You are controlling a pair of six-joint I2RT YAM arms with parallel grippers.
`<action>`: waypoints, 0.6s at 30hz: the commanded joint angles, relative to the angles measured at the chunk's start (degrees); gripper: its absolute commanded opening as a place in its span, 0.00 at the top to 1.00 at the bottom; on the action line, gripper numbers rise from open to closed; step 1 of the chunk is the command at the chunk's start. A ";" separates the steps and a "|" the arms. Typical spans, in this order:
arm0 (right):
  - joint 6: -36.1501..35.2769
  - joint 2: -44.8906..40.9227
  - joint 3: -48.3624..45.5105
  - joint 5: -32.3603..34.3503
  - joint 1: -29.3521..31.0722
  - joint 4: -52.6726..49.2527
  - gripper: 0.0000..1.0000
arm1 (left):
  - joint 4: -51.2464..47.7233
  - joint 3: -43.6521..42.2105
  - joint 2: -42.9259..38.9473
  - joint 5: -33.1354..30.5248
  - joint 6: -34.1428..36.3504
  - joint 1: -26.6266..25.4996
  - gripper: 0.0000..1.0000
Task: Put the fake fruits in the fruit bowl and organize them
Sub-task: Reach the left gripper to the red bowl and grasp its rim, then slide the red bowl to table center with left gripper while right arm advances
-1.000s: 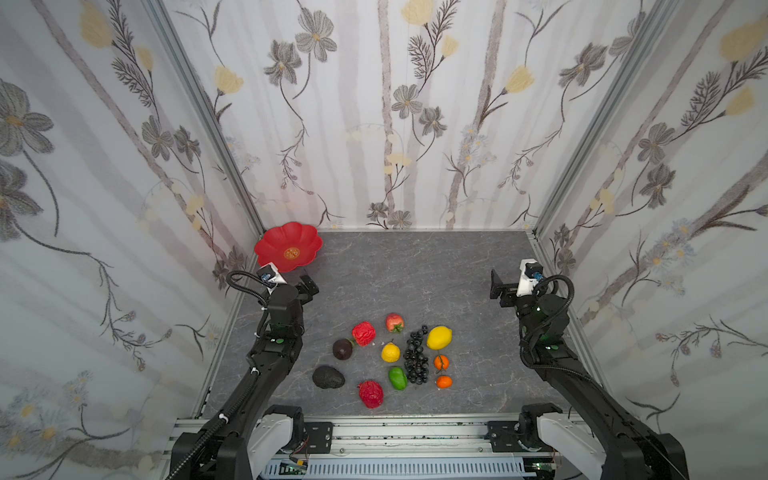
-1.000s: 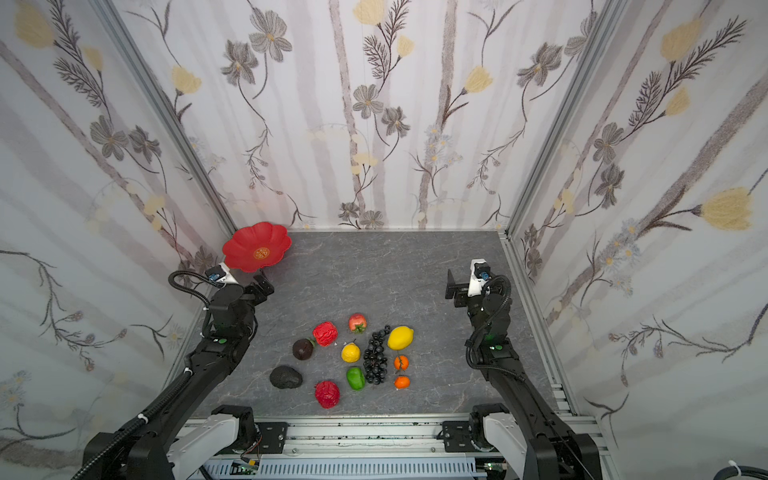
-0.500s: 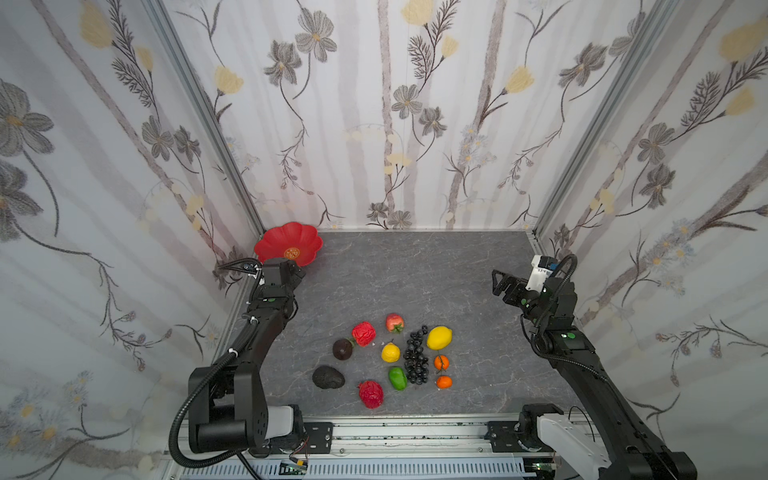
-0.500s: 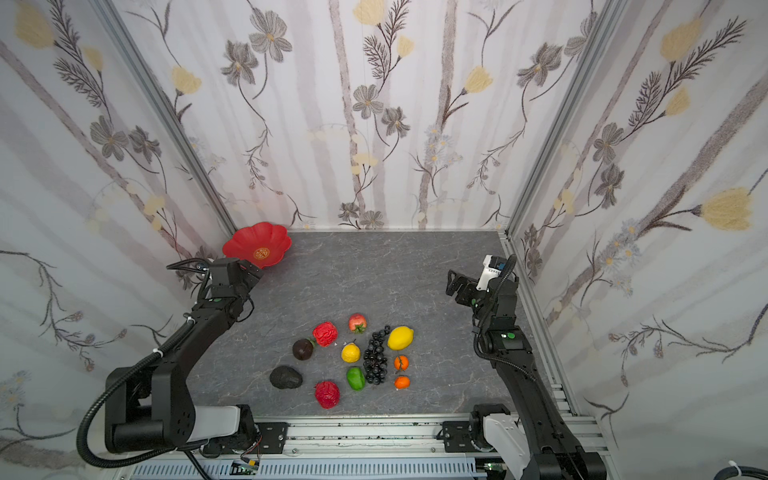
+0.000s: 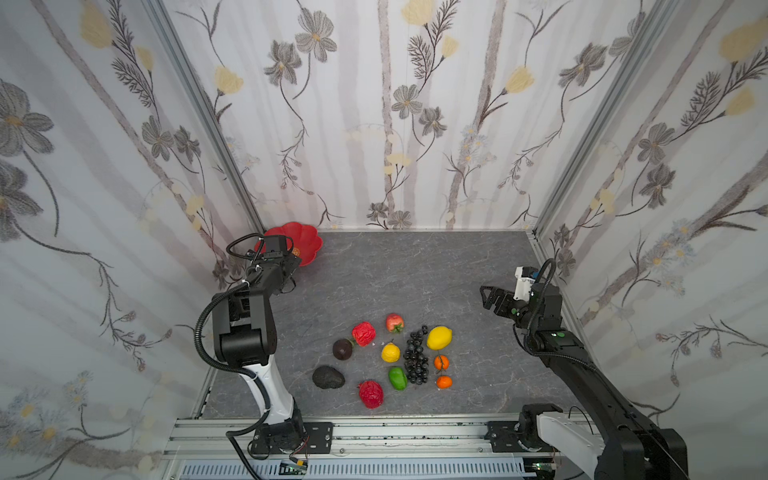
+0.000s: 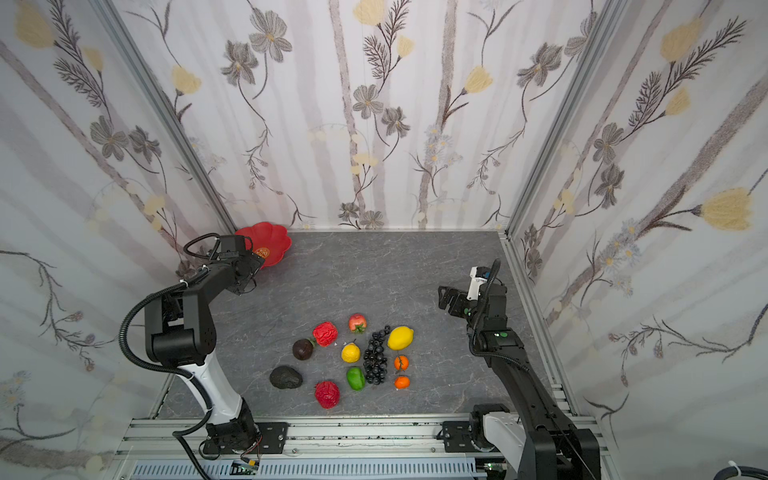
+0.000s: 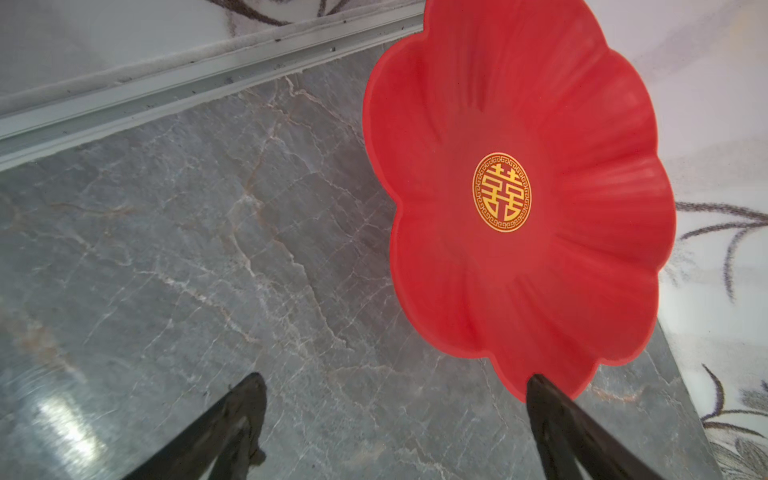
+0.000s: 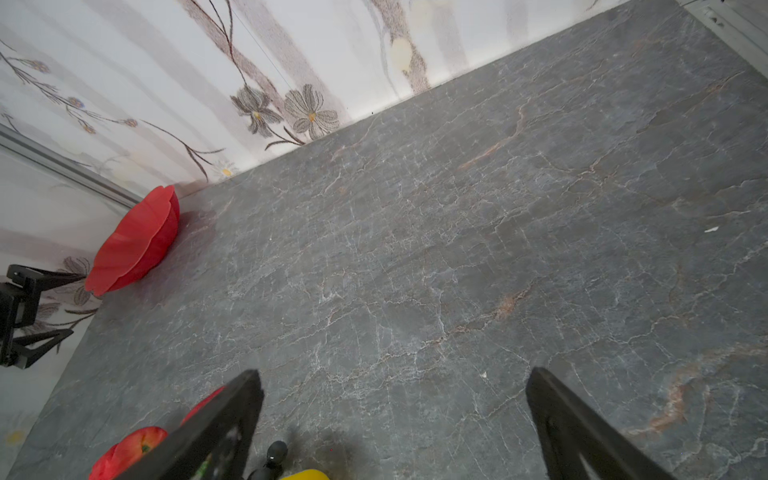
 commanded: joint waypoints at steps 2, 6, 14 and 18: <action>-1.54 2.35 0.39 -0.68 0.49 3.98 0.01 | -1.74 1.90 3.05 0.03 -2.34 0.50 0.08; -1.67 3.53 0.90 -0.36 0.85 4.66 0.01 | -2.15 4.13 6.26 1.29 -3.36 1.05 0.16; -1.82 4.49 1.35 -0.88 1.71 5.02 0.01 | -2.25 9.61 10.87 2.49 -1.19 1.72 0.27; -2.15 5.24 1.76 -0.97 2.25 5.01 0.01 | -1.53 11.16 12.12 3.15 -0.32 1.86 0.33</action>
